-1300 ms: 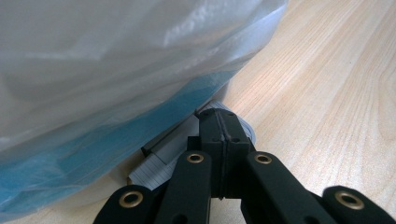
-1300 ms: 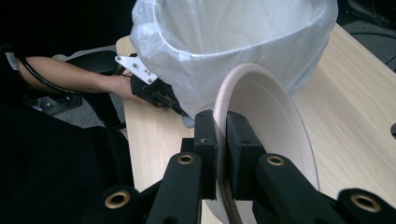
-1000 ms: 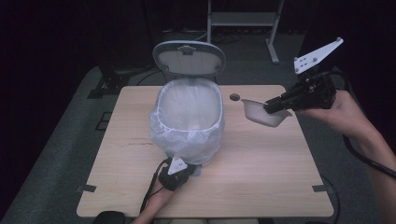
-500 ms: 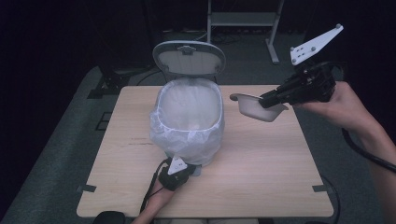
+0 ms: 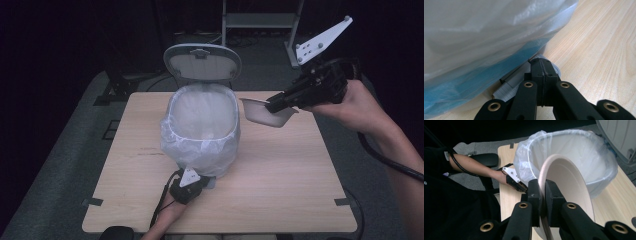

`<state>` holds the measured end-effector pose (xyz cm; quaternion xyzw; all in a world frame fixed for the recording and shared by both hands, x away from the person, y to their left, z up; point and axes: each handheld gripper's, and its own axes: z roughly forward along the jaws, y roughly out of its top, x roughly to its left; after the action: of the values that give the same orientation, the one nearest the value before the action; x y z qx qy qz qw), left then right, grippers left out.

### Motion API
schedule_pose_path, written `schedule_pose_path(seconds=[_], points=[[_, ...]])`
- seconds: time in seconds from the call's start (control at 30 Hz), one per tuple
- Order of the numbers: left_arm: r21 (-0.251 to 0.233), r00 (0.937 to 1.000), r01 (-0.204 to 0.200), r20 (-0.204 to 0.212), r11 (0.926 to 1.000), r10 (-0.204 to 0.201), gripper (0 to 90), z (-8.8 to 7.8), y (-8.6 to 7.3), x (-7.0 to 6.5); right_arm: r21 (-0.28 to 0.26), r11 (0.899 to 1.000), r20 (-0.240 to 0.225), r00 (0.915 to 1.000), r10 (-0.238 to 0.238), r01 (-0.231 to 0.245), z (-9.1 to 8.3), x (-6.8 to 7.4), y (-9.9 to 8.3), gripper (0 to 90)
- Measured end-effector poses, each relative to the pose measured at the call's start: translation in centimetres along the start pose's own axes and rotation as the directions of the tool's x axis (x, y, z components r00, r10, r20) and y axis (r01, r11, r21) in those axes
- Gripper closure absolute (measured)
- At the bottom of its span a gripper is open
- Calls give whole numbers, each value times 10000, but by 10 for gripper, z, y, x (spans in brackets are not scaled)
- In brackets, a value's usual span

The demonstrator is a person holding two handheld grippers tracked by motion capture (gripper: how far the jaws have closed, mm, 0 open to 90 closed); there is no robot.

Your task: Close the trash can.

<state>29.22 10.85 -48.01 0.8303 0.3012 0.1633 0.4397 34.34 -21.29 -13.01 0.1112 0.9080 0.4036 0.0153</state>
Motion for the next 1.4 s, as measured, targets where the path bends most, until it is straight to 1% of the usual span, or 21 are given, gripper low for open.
schedule_pose_path(seconds=[0.03,0.2,0.37,0.7,0.87,1.1,1.2,1.4], points=[[0,10000,0,0,10000,0,900,0,0,0,0,10000,0,10000,0,0,0,0,0,829],[-1,10000,-18,15,10000,18,900,0,0,0,14,9996,-81,9996,-266,266,4,5,11,829],[2,10000,0,10,10000,0,900,0,0,0,103,9994,-182,9993,-336,337,8,7,17,829],[-1,10000,-27,13,10000,27,900,0,0,0,91,9977,-299,9973,-665,668,16,12,33,829],[-4,10000,-24,9,10000,24,900,0,0,0,128,9963,-457,9953,-849,855,24,15,45,829],[0,10000,-15,19,10000,15,900,0,0,0,215,9950,-620,9935,-959,974,34,15,53,829],[6,10000,-5,25,10000,5,900,0,0,0,245,9937,-704,9917,-1075,1095,40,16,58,829],[2,10000,-27,20,10000,27,900,0,0,0,353,9926,-738,9908,-1131,1159,48,16,66,829]])
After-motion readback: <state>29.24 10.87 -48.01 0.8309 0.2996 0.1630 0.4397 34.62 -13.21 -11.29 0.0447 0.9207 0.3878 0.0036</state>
